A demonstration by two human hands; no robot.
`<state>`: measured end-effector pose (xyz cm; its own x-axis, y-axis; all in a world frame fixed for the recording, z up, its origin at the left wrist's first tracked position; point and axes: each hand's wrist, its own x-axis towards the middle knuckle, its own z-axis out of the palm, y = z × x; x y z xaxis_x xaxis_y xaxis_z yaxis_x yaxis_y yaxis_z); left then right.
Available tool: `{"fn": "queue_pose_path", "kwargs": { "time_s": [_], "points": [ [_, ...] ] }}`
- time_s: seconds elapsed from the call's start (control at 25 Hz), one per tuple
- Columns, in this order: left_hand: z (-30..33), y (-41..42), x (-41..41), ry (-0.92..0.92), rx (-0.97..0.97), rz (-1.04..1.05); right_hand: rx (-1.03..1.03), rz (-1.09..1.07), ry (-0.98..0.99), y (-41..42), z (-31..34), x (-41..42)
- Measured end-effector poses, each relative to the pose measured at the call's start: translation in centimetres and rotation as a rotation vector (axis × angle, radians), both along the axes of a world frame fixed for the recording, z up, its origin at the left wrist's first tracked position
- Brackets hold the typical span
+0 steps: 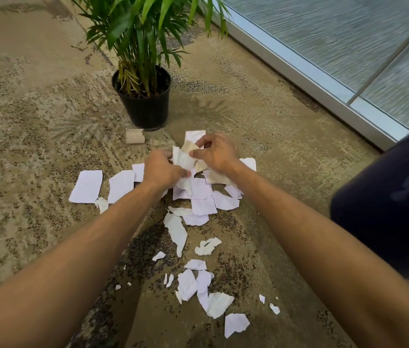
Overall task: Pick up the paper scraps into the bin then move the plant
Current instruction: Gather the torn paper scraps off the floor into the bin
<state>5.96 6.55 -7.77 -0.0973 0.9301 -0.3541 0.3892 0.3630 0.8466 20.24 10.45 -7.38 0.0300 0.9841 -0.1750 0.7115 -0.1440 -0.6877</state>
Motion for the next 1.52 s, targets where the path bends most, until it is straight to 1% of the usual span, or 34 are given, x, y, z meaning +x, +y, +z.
{"fn": "queue_pose_path", "kwargs": {
  "time_s": [0.12,0.2,0.28,0.4,0.52,0.64,0.72,0.84,0.88,0.96,1.08,1.2,1.28,1.4,1.52],
  "points": [
    [0.5,-0.2,0.4,-0.033,-0.022,0.024,0.057,-0.084,0.274,-1.3,1.7,0.9],
    [0.9,-0.2,0.5,-0.058,-0.023,0.048,0.068,-0.16,0.419,-2.0,2.8,2.5],
    [1.7,-0.2,0.5,-0.126,-0.023,0.064,0.06,-0.238,0.553,-2.8,3.4,4.5],
    [2.8,-0.5,0.6,-0.26,-0.054,0.018,0.078,-0.349,0.652,-4.5,3.5,7.5],
    [3.3,-1.3,1.7,-0.384,-0.141,-0.131,0.103,-0.471,0.732,-5.9,3.0,9.7],
    [2.9,-3.2,3.9,-0.364,-0.158,-0.392,0.109,-0.532,0.724,-6.8,2.2,10.4],
    [2.7,-4.1,5.7,-0.279,-0.078,-0.47,0.11,-0.53,0.717,-7.2,1.7,10.4],
    [1.5,-4.4,8.0,-0.044,0.073,-0.532,0.136,-0.52,0.7,-7.4,1.4,10.2],
    [1.2,-4.4,8.6,0.026,0.106,-0.518,0.137,-0.526,0.682,-7.4,1.4,10.2],
    [0.4,-4.3,9.4,0.078,0.131,-0.398,0.131,-0.532,0.659,-7.6,1.4,10.3],
    [0.3,-4.4,9.3,0.074,0.177,-0.267,0.15,-0.559,0.668,-8.1,2.1,10.8],
    [1.3,-4.7,8.3,0.079,0.244,-0.227,0.253,-0.564,0.656,-8.8,4.5,11.8],
    [2.9,-5.0,7.4,0.047,0.286,-0.186,0.345,-0.542,0.593,-9.6,6.9,12.1],
    [7.2,-5.3,6.9,-0.067,0.317,-0.109,0.498,-0.468,0.504,-11.2,11.2,12.2],
    [13.1,-5.4,8.4,-0.205,0.352,-0.057,0.659,-0.405,0.419,-13.5,16.2,12.7]
  ]
}}
